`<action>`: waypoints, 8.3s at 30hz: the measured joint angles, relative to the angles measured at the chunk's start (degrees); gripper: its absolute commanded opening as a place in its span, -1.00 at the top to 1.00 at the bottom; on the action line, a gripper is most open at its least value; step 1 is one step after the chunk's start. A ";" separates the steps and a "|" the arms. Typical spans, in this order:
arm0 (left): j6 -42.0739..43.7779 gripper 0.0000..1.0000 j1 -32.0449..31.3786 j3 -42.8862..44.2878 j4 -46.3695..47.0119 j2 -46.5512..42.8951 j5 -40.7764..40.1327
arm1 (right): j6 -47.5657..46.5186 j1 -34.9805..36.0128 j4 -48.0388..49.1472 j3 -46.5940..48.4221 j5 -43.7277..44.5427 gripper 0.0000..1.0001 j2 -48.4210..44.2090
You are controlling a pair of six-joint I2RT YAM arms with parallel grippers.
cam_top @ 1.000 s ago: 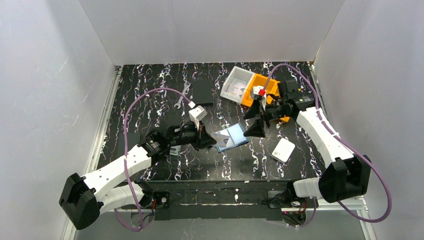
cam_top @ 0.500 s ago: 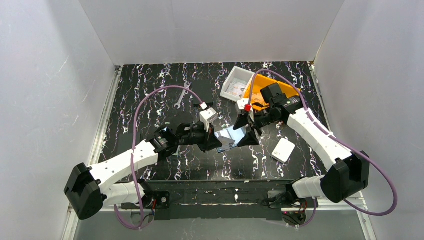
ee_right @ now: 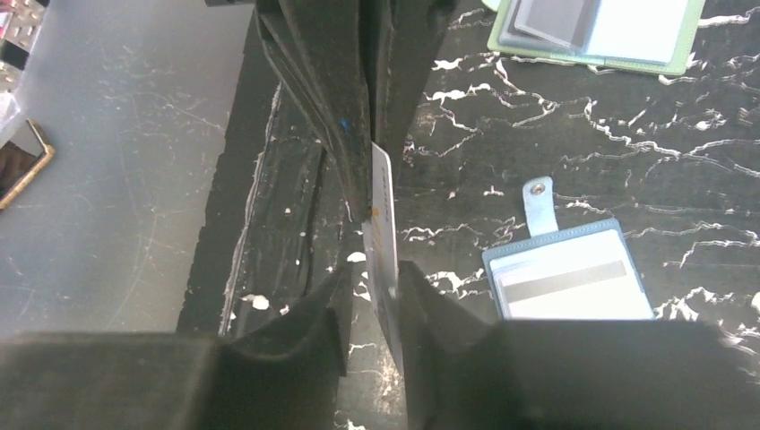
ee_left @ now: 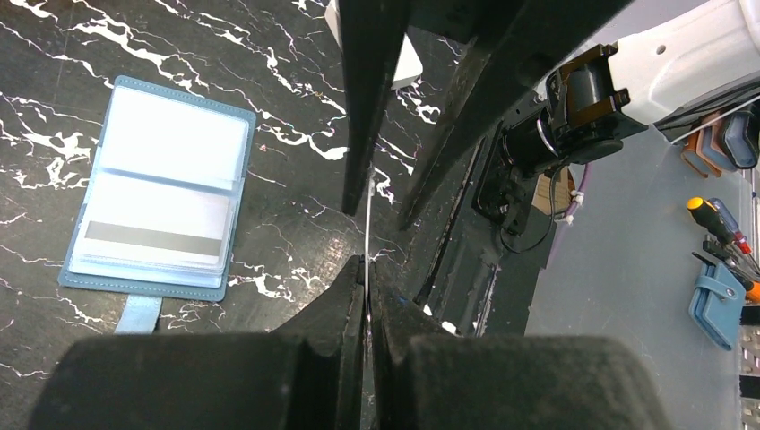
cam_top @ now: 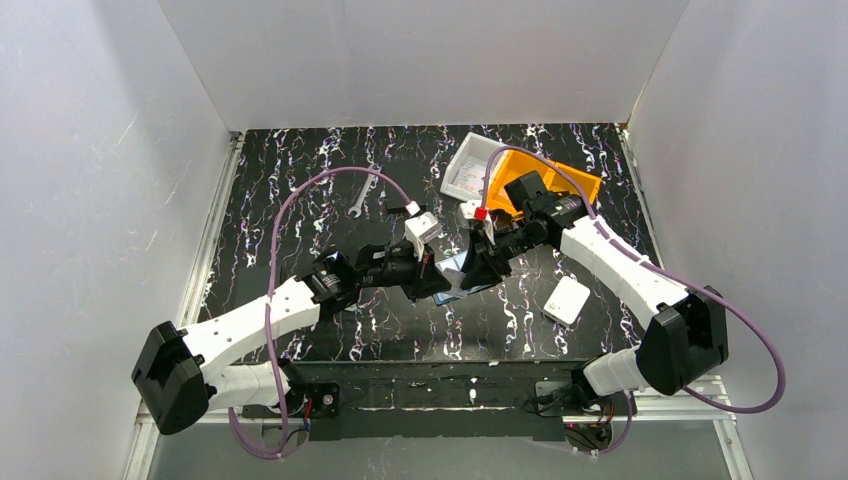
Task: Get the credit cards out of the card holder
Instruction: Place the credit card in the storage box, then reset both arms
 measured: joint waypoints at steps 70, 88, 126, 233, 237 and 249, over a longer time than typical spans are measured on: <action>-18.05 -0.97 3.26 -23.82 -7.10 -29.83 -25.09 | 4.13 -6.45 7.58 51.95 52.00 0.97 51.74; -18.82 -0.97 3.26 -23.82 -7.10 -29.73 -25.05 | 9.94 -9.51 13.44 56.72 62.12 -0.05 53.00; -38.80 -0.97 3.30 -26.77 14.40 -13.07 -16.33 | 20.09 -12.72 24.50 -16.15 15.41 -0.18 -5.38; -41.00 -0.15 0.87 2.43 -7.13 17.90 -24.26 | 24.94 -20.33 37.66 -26.49 10.38 -0.24 -5.99; -37.55 -0.37 4.48 -2.69 -3.08 8.61 -18.99 | 24.52 -24.30 36.30 -26.40 11.78 -0.38 -8.52; -24.81 -0.97 19.91 -2.36 -16.68 -11.89 -14.19 | 25.35 -41.75 22.32 -9.84 14.86 -0.96 -10.10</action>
